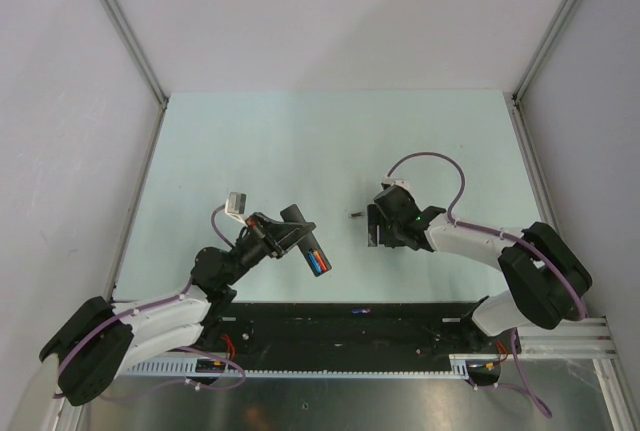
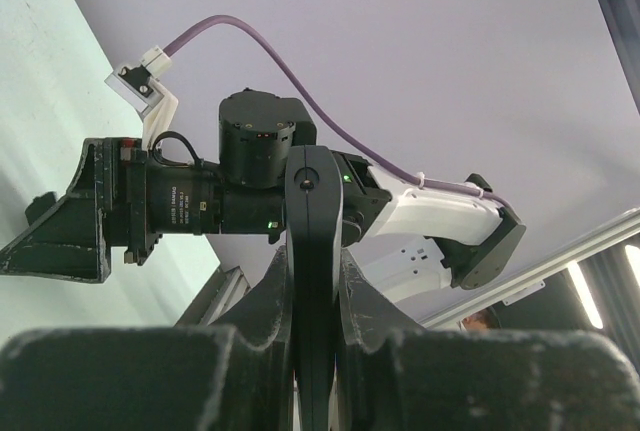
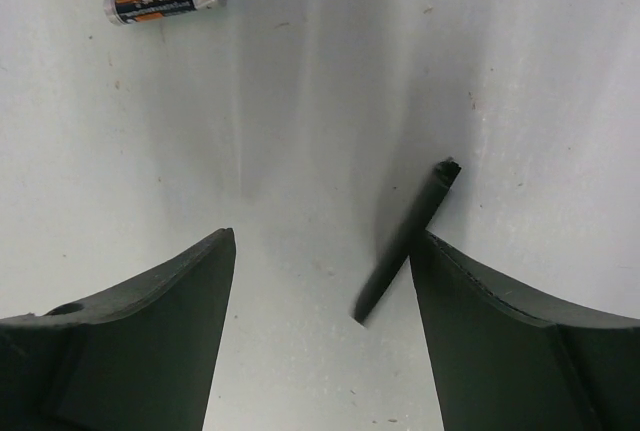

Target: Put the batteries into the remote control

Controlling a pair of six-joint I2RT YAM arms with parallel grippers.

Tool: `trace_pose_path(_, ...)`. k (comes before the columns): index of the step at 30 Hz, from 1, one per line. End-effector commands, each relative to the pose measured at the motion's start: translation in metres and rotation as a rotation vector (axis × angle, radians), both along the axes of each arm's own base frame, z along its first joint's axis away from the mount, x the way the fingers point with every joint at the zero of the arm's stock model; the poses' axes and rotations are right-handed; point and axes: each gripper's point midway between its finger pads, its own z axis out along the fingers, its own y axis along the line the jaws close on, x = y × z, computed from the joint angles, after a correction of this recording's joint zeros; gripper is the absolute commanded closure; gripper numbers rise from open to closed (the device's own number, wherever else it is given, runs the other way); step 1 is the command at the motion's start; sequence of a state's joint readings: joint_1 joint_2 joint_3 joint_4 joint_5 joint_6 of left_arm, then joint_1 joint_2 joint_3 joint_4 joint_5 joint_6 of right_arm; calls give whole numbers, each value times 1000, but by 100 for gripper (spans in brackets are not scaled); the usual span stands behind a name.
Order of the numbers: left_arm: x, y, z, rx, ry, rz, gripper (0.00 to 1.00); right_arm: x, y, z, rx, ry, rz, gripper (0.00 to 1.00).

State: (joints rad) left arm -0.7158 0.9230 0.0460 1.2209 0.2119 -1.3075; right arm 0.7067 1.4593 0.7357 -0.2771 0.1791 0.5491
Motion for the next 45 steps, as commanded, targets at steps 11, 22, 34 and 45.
trace_pose_path(11,-7,5,-29,45,27,4,100,4,-10,-9,-14,6,-35,31)
trace_pose_path(22,-8,5,-30,47,28,2,100,1,-22,-17,-15,34,-80,53)
trace_pose_path(34,-8,5,-30,46,28,-1,100,-1,-23,-10,28,13,-88,100)
trace_pose_path(45,-9,5,-30,45,30,-5,100,-14,40,26,538,-18,75,100)
